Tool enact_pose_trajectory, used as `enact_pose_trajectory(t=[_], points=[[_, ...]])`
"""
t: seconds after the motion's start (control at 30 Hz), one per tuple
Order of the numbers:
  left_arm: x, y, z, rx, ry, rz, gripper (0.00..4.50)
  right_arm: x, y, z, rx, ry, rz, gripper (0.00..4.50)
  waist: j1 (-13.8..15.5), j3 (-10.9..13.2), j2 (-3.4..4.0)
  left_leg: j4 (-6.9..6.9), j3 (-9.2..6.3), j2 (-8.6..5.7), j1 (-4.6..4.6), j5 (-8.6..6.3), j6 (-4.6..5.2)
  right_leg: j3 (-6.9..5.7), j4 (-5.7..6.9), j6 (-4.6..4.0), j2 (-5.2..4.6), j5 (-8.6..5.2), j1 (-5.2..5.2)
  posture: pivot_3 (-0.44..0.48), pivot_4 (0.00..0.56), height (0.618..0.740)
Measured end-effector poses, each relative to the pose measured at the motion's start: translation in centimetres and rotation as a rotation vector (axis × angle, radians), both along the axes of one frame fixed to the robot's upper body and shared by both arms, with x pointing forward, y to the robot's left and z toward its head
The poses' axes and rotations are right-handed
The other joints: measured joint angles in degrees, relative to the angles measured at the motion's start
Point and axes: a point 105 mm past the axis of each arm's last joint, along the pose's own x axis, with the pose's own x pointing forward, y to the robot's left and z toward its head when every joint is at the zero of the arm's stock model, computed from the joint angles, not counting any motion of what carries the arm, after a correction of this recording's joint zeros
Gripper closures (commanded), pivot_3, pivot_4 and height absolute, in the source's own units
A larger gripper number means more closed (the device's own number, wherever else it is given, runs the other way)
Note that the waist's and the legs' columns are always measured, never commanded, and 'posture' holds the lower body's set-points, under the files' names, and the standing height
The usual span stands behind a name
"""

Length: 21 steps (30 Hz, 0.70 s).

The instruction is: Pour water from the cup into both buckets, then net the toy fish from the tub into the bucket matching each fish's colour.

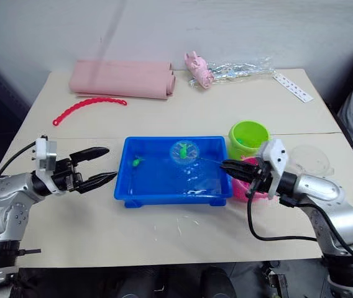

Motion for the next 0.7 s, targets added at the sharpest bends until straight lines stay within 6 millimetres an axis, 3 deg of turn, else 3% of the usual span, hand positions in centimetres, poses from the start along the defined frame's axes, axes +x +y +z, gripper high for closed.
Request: enact_pose_trajectory(t=[0.2, 0.47, 0.7], points=[[1.0, -2.5, 1.1, -0.044, -0.025, -0.068, 0.03, -1.3, -1.1, 0.4, -0.042, -0.055, -0.022, 4.5, 0.1, 0.0, -0.02, 0.02, 0.03, -0.03, -0.02, 0.0, 0.02, 0.01, -0.04, 0.0, -0.01, 0.0, 0.01, 0.0, 0.15, 0.74], [1.8, -4.8, 2.3, -0.087, -0.05, -0.129, 0.03, -1.6, -3.9, 2.6, -0.078, -0.14, -0.121, 4.5, 0.1, 0.0, -0.03, 0.05, 0.04, -0.03, -0.02, 0.02, 0.01, 0.0, -0.02, 0.0, 0.01, 0.0, 0.02, 0.0, 0.15, 0.74], [2.0, -6.1, 2.8, -0.112, -0.076, -0.174, 0.03, 0.4, -8.9, 3.3, -0.13, -0.225, -0.299, 4.5, 0.2, 0.0, -0.04, 0.11, 0.08, -0.05, -0.02, 0.04, 0.05, 0.0, -0.04, 0.0, 0.01, 0.0, 0.05, 0.0, 0.15, 0.74]])
